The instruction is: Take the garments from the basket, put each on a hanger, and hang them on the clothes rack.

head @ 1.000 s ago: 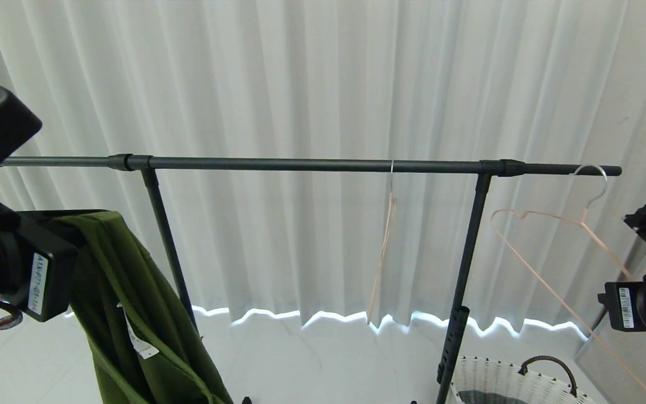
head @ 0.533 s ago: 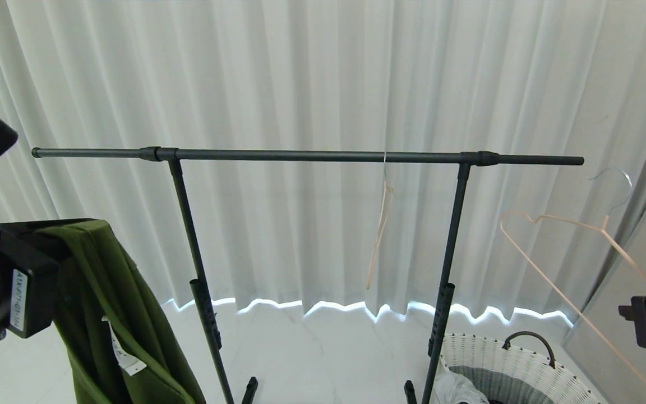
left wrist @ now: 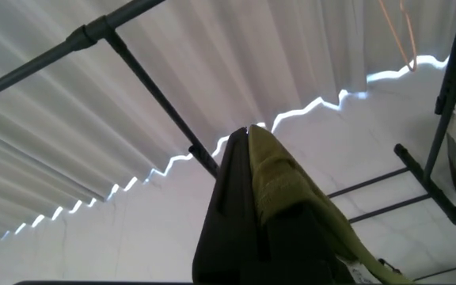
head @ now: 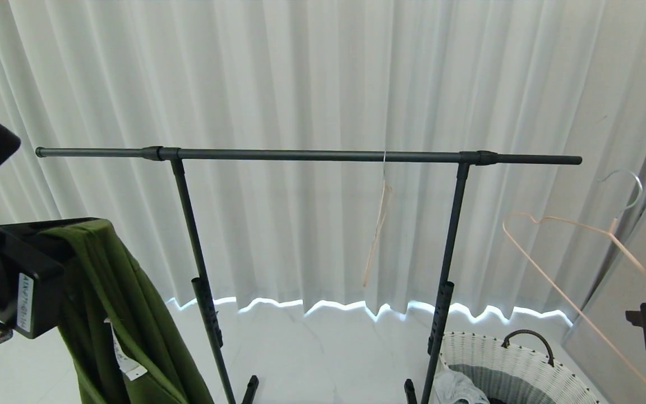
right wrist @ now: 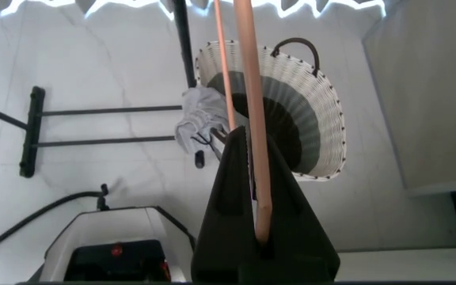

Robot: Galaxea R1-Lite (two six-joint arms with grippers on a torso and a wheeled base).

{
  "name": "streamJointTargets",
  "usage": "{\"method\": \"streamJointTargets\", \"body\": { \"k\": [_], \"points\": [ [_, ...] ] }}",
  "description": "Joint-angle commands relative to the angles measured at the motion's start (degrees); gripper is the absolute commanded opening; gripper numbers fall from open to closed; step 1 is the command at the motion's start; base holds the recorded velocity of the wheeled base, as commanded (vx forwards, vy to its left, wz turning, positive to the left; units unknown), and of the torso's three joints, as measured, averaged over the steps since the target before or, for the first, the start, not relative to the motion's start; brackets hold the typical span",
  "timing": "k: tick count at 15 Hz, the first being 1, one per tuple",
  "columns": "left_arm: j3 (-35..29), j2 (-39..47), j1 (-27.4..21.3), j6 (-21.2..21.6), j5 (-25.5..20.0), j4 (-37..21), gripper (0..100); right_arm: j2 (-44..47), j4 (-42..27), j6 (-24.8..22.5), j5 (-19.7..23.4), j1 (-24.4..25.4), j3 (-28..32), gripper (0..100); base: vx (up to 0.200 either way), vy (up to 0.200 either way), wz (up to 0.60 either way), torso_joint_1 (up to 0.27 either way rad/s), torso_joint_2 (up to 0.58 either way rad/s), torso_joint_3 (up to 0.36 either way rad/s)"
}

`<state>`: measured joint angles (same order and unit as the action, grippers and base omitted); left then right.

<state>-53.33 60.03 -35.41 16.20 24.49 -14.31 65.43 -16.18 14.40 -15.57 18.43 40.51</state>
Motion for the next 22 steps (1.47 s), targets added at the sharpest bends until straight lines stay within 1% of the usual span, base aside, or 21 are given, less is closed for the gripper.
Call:
{"method": "streamJointTargets", "body": {
  "k": [1, 8, 10, 12, 13, 14, 15, 17, 18, 19, 20, 21, 22],
  "points": [
    [-0.02, 0.09, -0.01, 0.06, 0.03, -0.01, 0, -0.74, 0.01, -0.07, 0.01, 0.02, -0.17, 0, 0.0, 0.2, 0.0, 0.002, 0.0, -0.002],
    [0.07, 0.18, -0.01, 0.06, -0.06, -0.01, 0, -2.06, 0.01, -0.42, 0.19, 0.11, -0.17, 0, 0.0, 0.2, 0.0, 0.003, 0.0, 0.002],
    [0.34, 0.18, -0.01, 0.06, -0.06, -0.01, 0, -2.94, 0.01, -0.51, 0.36, 0.82, -0.08, 0, 0.0, 0.0, 0.0, 0.0, 0.0, 0.0],
    [1.3, 0.09, -0.09, 0.06, -0.06, 0.07, 0, -4.87, 0.01, -0.6, 0.71, 3.72, 0.1, 0, 0.0, 0.0, 0.0, 0.0, 0.0, 0.0],
    [1.74, 0.09, -0.18, 0.32, -0.06, -0.01, 0, -5.92, 0.01, -0.69, 0.71, 6.44, 0.27, 0, 0.0, 0.0, 0.0, 0.0, 0.0, 0.0],
    [1.92, 0.0, -0.18, 0.59, -0.06, -0.01, 0, -6.36, 0.01, -0.77, 0.71, 7.67, 0.27, 0, 0.0, 0.0, 0.0, 0.0, 0.0, 0.0],
    [2.36, -0.09, -0.18, 1.9, -0.06, 0.07, 0, -7.59, 0.09, -1.21, 0.89, 12.86, 0.27, 0, 0.0, 0.0, 0.0, 0.0, 0.0, 0.0],
    [2.71, -0.09, -0.18, 2.52, -0.06, 0.07, 0, -8.56, 0.09, -1.83, 0.8, 20.15, 0.27, 0, 0.0, 0.0, 0.0, 0.0, 0.0, 0.0],
    [2.8, 0.18, -0.27, 3.05, -0.06, 0.07, 0, -8.39, 0.44, -1.92, 0.89, 26.92, 0.45, 0, 0.0, 0.0, 0.0, 0.0, 0.0, 0.0],
    [2.62, 0.35, -0.36, 3.22, -0.06, 0.07, 0, -8.03, 0.53, -2.0, 0.89, 31.23, 0.45, 0, 0.0, 0.0, 0.0, 0.0, 0.0, 0.0],
    [2.62, 0.44, -0.36, 3.31, -0.06, -0.01, 0, -7.68, 0.62, -1.92, 0.89, 33.6, 0.36, 0, 0.0, 0.0, 0.0, 0.0, 0.0, 0.0],
    [2.45, 0.79, -0.36, 3.4, 0.03, 0.07, 0, -6.98, 1.24, -1.92, 0.98, 38.17, 0.27, 0, 0.0, 0.0, 0.0, 0.0, 0.0, 0.0],
    [2.36, 1.15, -0.27, 3.4, 0.38, -0.01, 0, -6.45, 1.67, -1.92, 1.07, 40.63, 0.27, 0, 0.0, 0.0, 0.0, 0.0, 0.0, 0.0]
  ]
}}
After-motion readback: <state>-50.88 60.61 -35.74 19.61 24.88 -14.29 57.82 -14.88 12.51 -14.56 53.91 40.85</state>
